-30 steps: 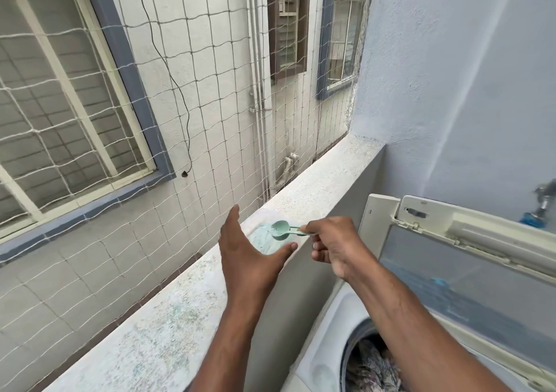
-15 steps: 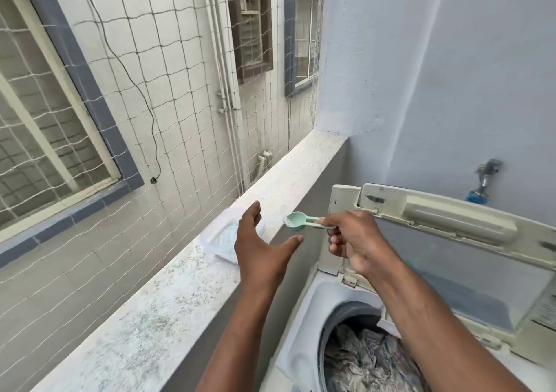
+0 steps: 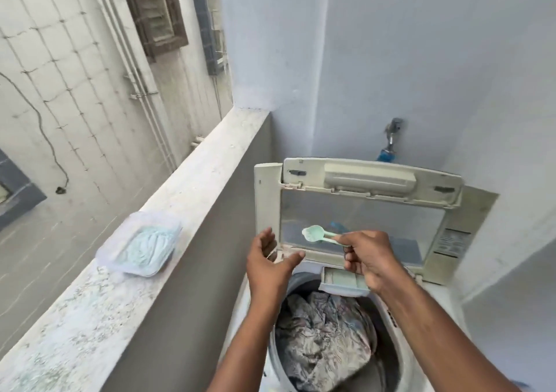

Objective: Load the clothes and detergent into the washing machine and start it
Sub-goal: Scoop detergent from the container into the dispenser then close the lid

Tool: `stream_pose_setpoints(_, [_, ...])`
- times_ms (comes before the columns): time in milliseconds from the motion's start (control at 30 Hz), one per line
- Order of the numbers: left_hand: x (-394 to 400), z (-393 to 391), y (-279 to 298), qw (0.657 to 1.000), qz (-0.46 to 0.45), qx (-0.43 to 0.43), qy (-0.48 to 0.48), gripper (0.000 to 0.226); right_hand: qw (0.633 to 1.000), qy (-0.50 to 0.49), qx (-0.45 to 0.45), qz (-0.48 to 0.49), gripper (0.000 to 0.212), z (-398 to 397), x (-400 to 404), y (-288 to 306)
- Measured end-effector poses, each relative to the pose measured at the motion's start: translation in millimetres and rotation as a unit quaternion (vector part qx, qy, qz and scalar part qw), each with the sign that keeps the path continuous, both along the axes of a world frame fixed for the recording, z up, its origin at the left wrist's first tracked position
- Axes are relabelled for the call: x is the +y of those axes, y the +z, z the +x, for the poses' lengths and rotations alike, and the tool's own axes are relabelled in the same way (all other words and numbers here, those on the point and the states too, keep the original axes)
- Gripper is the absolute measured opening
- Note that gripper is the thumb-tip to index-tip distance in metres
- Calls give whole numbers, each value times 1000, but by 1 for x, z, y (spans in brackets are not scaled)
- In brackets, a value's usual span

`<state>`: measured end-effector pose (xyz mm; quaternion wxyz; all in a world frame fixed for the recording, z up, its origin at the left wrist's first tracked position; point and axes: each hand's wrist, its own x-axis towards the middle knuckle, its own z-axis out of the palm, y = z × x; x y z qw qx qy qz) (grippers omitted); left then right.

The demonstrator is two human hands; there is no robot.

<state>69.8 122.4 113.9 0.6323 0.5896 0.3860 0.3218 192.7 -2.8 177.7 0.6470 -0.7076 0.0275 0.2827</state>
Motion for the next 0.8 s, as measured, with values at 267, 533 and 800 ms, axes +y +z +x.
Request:
stream_pose_setpoints(267, [-33, 45, -70, 990, -118, 71, -36, 76, 996, -77, 44, -34, 6, 29, -56, -73])
stream_pose_setpoints(533, [-49, 74, -134, 959, -230, 158, -41, 38, 988, -119, 52, -81, 9, 37, -73, -134])
stream_pose_setpoints(800, [-55, 98, -180, 942, -286, 172, -47, 63, 971, -97, -96, -194, 13, 39, -57, -171])
